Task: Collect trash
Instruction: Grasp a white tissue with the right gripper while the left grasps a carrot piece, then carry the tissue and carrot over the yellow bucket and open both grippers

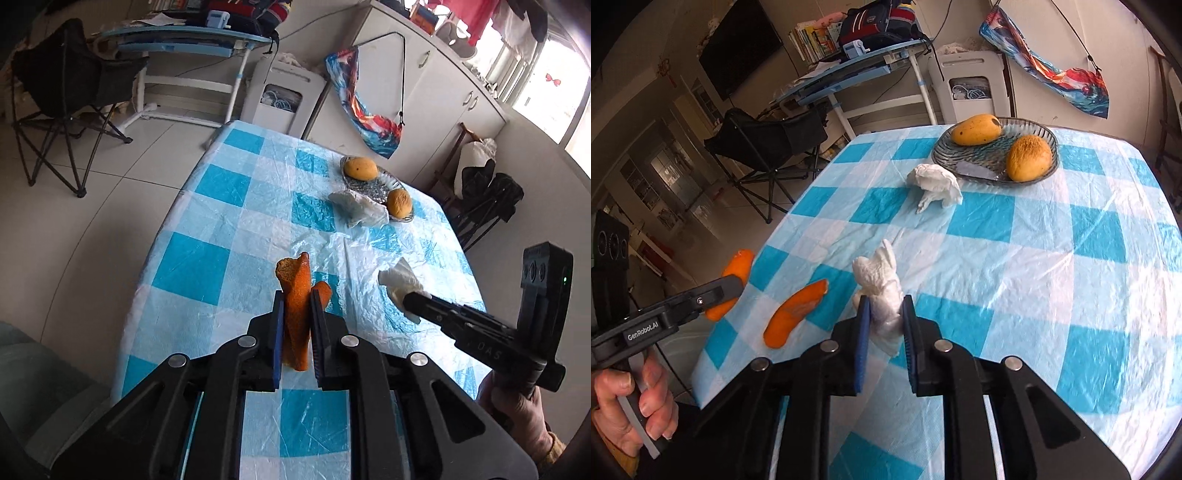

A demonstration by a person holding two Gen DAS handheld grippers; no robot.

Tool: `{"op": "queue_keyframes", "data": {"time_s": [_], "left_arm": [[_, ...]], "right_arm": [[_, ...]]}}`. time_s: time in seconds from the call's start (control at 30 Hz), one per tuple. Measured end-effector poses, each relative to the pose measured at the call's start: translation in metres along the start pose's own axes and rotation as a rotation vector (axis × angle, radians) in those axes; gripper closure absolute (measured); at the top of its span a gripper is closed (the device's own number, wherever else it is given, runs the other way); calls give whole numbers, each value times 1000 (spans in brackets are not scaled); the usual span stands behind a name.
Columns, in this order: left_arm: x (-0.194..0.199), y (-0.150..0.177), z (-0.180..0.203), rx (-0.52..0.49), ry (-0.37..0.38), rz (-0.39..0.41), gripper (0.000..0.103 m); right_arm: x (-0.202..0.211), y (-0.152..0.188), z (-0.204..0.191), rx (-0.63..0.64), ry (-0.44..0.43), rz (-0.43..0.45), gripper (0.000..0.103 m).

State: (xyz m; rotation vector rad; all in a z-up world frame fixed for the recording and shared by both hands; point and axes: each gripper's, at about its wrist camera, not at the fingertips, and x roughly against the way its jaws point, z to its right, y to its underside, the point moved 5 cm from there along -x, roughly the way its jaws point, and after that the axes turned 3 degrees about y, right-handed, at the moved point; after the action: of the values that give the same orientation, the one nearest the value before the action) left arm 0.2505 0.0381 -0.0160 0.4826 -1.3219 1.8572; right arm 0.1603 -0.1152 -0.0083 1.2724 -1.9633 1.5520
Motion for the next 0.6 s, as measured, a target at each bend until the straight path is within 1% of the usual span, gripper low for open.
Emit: {"op": "queue_keyframes", "data": {"time_s": [0.2, 0.4, 0.6], "left_arm": [[39, 28, 12, -26, -7, 59, 91], [70, 66, 17, -31, -21, 75, 90], [89, 89, 24, -75, -48, 93, 90]], "right_arm": [[25, 49, -25, -7, -37, -2, 85], [50, 91, -43, -4, -53, 4, 85], [68, 115, -49, -8, -51, 9, 84]]}}
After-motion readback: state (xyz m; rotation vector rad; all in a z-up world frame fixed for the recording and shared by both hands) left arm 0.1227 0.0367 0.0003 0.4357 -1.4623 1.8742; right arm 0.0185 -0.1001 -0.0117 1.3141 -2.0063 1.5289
